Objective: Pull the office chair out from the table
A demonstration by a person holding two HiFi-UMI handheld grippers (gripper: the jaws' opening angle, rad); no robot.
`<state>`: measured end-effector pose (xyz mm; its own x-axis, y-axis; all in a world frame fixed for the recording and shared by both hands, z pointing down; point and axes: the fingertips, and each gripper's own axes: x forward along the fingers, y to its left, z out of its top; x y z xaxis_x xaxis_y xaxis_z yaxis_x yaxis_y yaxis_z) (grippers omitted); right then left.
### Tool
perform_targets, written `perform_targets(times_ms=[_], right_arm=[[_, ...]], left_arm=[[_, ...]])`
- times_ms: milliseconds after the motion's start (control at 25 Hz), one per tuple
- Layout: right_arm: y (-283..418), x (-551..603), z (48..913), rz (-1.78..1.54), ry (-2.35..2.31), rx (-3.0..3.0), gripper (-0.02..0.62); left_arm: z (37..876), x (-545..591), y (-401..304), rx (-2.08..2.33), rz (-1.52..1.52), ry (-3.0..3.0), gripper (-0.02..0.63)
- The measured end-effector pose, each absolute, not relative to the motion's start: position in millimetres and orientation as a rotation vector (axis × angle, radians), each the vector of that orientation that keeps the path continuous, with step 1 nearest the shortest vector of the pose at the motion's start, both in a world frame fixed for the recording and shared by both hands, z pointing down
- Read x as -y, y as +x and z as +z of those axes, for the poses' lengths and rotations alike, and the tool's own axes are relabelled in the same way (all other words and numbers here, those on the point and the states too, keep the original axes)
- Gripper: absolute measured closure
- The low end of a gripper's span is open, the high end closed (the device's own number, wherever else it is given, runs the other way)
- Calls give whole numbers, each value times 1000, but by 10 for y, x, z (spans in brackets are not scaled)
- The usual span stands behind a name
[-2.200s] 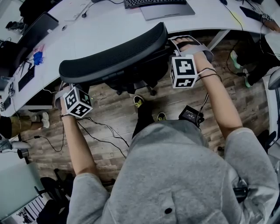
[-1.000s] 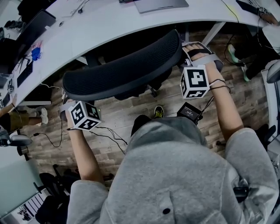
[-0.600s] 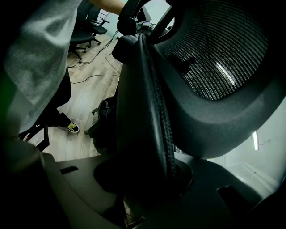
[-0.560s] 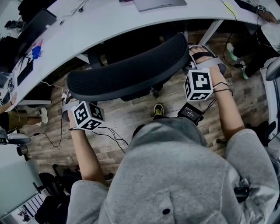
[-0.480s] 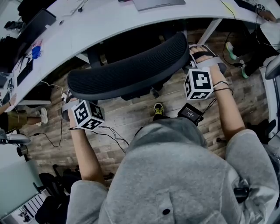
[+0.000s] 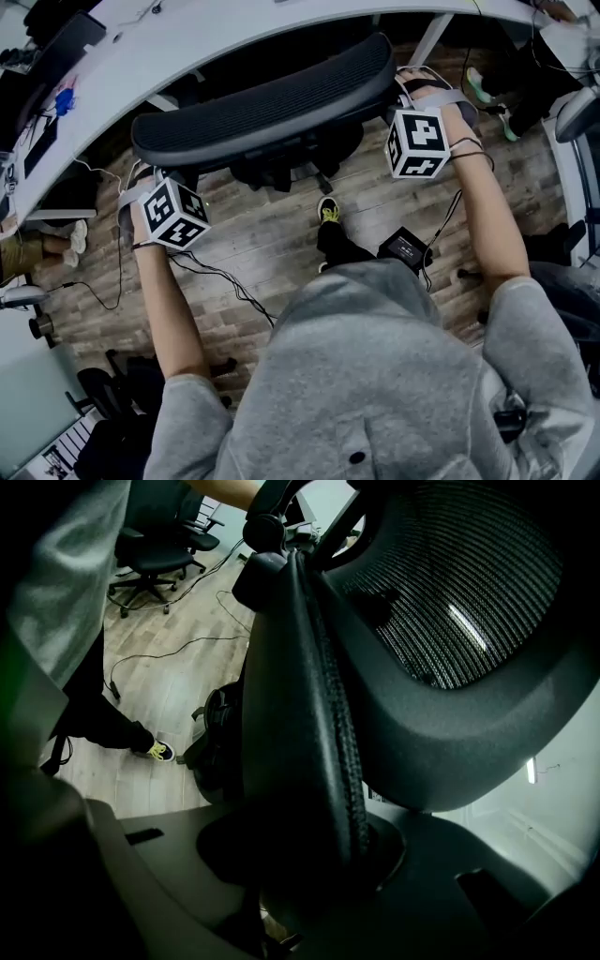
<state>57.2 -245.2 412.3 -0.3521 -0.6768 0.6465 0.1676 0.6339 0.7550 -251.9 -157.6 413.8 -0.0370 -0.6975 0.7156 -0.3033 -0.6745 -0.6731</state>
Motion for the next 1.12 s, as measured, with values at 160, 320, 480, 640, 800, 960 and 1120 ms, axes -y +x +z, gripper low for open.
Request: perform_targets(times_ms=[160,320,480,640,800,960,1120], right_arm=[[624,2283,4117,-916,430,1718,454],[647,2225,4123,-908,443,1718,451],[680,2164,4129,-890,444,1713,451],[689,2083,4132,-882,448,1705,453],[737,1994,4123,-877,443,1704,454],[896,1674,4134,-871,460,1699,456],[935,1542,4131,-864,472,1697,456]], left_arm=[[4131,1450,-2476,-1042,-1756,-1929,463],[4146,1424,-2462,-1029,-1751,-1934,463],[4163,1416,-2440,-1004,-1756,-1942,463],[4172,1356,-2440,-994,-1754,-1946,465],[4146,1270,-2392,-996,-1750,-1940,466],[4144,1004,-2243,-988,-1730,-1933,465],[4140,916,-2207,-978,-1719,-1935,465]])
